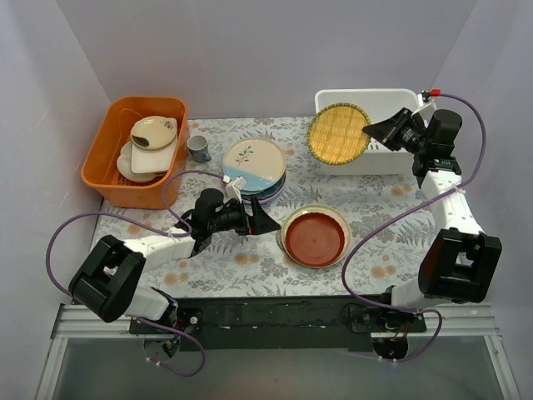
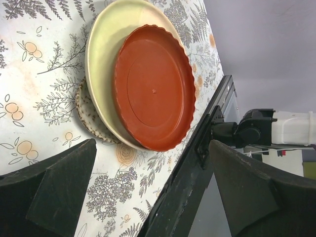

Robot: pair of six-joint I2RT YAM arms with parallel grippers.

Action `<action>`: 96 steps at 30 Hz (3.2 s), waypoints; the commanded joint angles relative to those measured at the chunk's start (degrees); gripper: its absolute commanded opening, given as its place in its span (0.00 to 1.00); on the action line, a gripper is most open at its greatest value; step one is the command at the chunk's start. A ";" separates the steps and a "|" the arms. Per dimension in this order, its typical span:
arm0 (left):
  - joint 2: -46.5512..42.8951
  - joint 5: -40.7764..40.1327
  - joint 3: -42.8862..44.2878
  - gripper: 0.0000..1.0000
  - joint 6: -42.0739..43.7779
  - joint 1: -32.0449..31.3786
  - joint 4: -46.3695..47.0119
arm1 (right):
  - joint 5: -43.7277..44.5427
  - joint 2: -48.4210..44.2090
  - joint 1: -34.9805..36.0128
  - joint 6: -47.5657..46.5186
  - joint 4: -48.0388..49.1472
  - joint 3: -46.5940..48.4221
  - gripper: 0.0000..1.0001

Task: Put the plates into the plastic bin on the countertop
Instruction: Place the plate in the plastic bin.

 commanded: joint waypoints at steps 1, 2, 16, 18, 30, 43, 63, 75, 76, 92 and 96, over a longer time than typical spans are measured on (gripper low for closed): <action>0.08 1.17 0.99 0.98 1.10 -0.25 0.47 | 1.39 0.63 -0.63 2.26 5.89 2.74 0.01; -0.01 1.17 0.90 0.98 0.92 -0.25 0.56 | 1.65 0.97 -0.89 2.70 6.42 2.48 0.01; 1.48 2.32 0.02 0.98 -0.22 -0.25 2.84 | 8.95 3.35 -2.65 10.87 21.71 -5.08 0.01; 1.57 2.31 -0.33 0.98 -0.31 -0.25 3.11 | 8.86 5.45 -3.09 12.63 23.99 -4.47 0.01; 4.65 3.46 0.37 0.98 -0.57 -0.25 3.98 | 10.79 15.04 -4.23 16.15 27.78 1.33 0.01; 6.49 4.16 0.55 0.98 -1.10 -0.25 5.13 | 11.50 20.57 -5.02 16.32 26.55 8.36 0.01; 8.16 4.51 0.72 0.98 -1.45 -0.34 6.01 | 11.15 28.75 -5.02 13.60 23.30 16.10 0.01; 9.04 5.48 1.07 0.98 -1.71 -0.34 6.18 | 8.42 34.89 -5.02 10.52 19.00 22.07 0.01; 8.96 5.39 1.07 0.98 -1.80 -0.34 6.18 | 7.81 35.51 -5.02 10.43 18.12 23.47 0.01; 11.77 6.53 1.95 0.98 -2.42 -0.96 7.41 | 5.96 40.44 -5.02 6.48 12.75 25.42 0.01; 11.94 6.53 2.21 0.98 -2.42 -1.13 7.50 | 5.87 40.53 -5.02 6.13 12.23 25.42 0.01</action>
